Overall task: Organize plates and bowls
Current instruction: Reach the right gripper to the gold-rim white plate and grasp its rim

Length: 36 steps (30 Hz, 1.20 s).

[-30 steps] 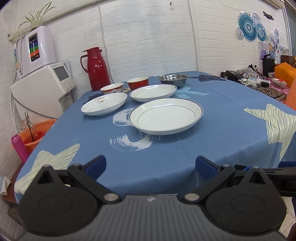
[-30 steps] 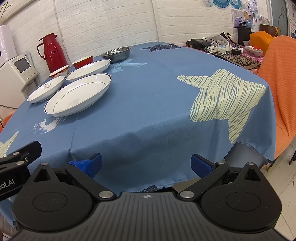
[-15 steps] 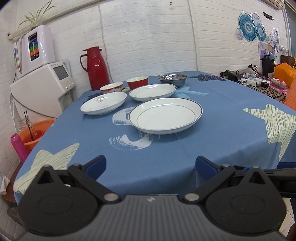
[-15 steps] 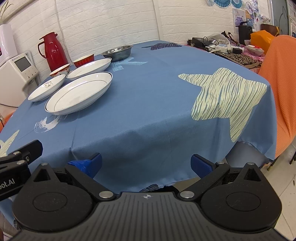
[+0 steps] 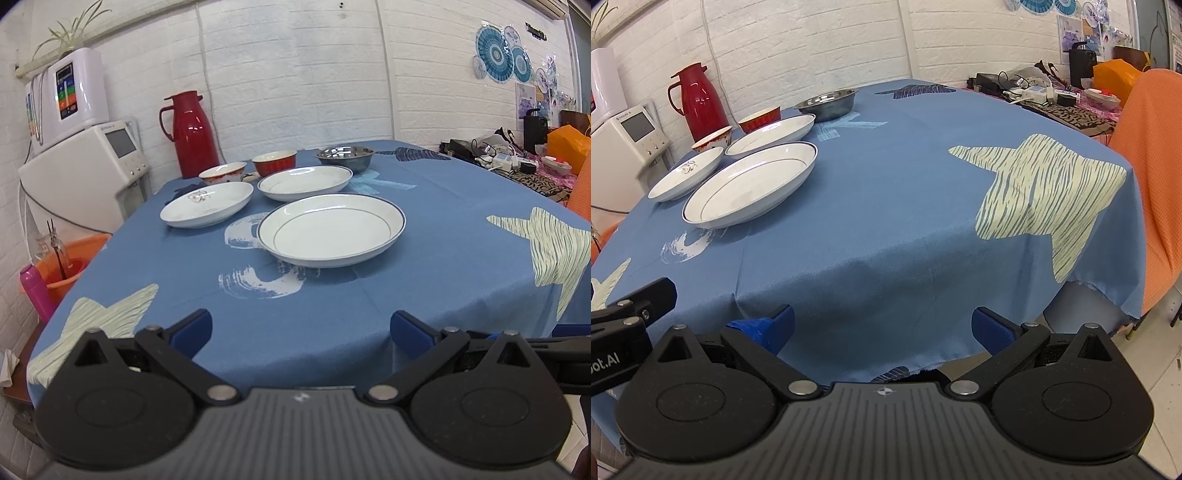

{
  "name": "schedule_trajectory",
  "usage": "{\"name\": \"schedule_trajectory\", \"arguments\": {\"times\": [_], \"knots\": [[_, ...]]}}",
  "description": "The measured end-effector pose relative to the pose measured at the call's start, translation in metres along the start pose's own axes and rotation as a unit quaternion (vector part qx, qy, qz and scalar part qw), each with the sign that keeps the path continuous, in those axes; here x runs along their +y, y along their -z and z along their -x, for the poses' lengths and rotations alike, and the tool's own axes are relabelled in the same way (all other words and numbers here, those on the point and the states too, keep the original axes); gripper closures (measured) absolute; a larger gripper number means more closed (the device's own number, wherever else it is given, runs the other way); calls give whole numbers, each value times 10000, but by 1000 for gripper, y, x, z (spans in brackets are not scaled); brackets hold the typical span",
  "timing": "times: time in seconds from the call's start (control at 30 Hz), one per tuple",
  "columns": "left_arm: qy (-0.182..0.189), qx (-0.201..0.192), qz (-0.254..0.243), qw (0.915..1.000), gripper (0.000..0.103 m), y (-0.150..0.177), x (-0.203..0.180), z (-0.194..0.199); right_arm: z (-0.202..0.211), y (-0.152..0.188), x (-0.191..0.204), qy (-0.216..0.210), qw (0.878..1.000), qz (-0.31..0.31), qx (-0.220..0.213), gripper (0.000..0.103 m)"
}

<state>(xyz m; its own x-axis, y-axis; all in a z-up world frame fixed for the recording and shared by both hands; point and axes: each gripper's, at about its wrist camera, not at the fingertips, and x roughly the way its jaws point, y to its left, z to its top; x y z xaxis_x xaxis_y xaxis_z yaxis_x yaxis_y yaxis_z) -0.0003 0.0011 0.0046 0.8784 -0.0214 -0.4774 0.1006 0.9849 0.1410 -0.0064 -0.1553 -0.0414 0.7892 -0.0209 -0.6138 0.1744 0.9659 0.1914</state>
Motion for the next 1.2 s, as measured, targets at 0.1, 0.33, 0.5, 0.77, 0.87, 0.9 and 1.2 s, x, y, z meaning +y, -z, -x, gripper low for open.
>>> {"name": "schedule_trajectory", "arguments": {"times": [0.1,0.33,0.5,0.77,0.87,0.9,1.2], "knots": [[-1,-107,84,9999,1,-20,21,-5,6,-23,0,38,9995,52,-294,13],[291,628,615,9957,1,-85,88,-65,-35,-118,30,31,9954,927,-221,13],[241,1270,477,9905,1,-107,98,-118,-96,-161,56,96,9878,1505,382,13],[592,1979,556,9769,1,-113,92,-190,-167,-180,81,-1,9725,1876,1380,15],[737,2170,786,9702,1,-109,96,-206,-176,-179,88,72,9678,1999,1528,16],[784,2217,860,9682,1,-108,97,-211,-180,-179,89,103,9667,2010,1582,16],[816,2433,896,9624,1,-104,97,-232,-190,-182,84,-454,9659,1571,2008,12]]}}
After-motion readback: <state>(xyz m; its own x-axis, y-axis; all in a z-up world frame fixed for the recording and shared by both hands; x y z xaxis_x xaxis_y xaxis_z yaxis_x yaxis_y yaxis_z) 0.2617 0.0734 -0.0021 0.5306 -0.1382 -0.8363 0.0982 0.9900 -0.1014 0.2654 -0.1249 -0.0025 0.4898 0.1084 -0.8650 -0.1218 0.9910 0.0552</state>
